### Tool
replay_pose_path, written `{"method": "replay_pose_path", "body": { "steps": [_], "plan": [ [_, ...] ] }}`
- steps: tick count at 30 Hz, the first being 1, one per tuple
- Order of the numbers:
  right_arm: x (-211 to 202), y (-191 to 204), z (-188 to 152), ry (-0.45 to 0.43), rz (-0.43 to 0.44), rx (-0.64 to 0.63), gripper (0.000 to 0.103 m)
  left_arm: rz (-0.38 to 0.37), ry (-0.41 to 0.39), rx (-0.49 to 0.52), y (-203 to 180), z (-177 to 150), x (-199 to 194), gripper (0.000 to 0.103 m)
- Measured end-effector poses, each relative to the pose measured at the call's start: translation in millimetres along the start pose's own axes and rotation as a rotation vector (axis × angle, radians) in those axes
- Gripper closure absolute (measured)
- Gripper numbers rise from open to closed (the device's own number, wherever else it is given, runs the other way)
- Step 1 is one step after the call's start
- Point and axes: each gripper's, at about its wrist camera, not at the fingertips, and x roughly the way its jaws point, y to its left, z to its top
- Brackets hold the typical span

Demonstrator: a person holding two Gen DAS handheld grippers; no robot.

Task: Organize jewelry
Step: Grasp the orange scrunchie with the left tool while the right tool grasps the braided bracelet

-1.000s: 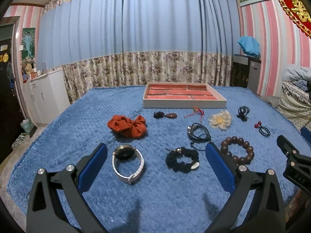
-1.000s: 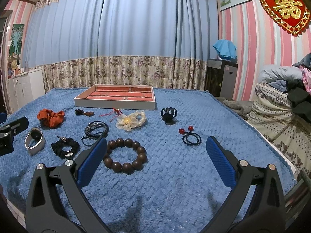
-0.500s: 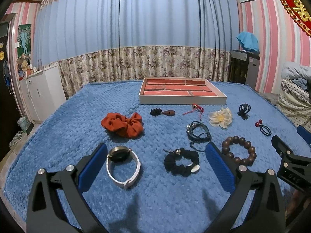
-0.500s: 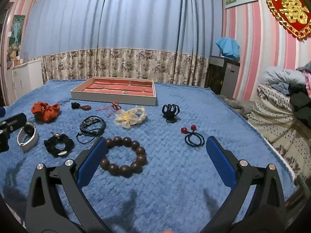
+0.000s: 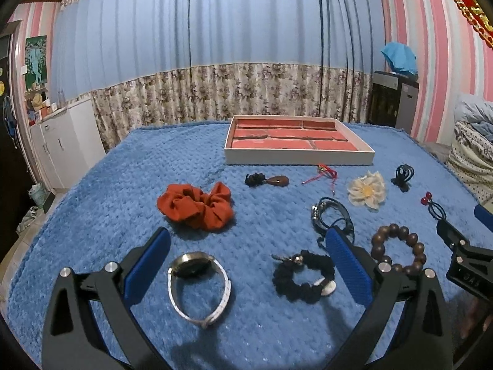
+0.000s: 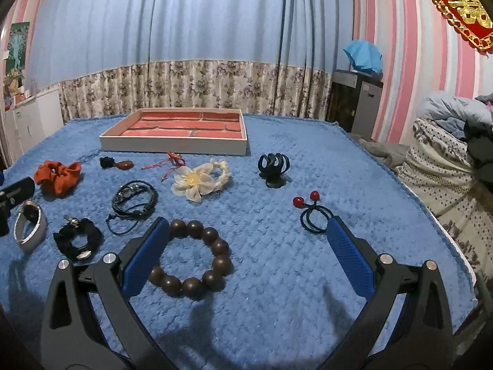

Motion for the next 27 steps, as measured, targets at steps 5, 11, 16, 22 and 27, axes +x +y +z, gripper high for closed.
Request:
{"method": "replay_pose_path", "body": {
  "steps": [5, 11, 16, 22, 27],
  "plan": [
    [11.6, -0.9, 2.6, 0.032, 0.002, 0.007, 0.004, -0.007, 0.0, 0.004, 2.2, 0.2, 6.3, 0.005],
    [18.4, -4.5, 5.6, 0.045, -0.006, 0.015, 0.004, -0.032, 0.014, 0.022, 2.7, 0.5, 11.4, 0.005],
    [24.0, -7.4, 8.4, 0.06, -0.024, 0.026, 0.004, -0.018, 0.022, 0.016, 4.6, 2.9, 14.8, 0.005],
    [26.1, -6.2, 9.2, 0.052, -0.038, 0.011, 0.004, -0.007, 0.039, 0.026, 7.4, 5.3, 20.2, 0.005],
    [33.0, -8.8, 12.6, 0.065, -0.026, 0.03, 0.004, -0.012, 0.075, 0.001, 17.0, 8.7, 31.7, 0.005]
  ]
}}
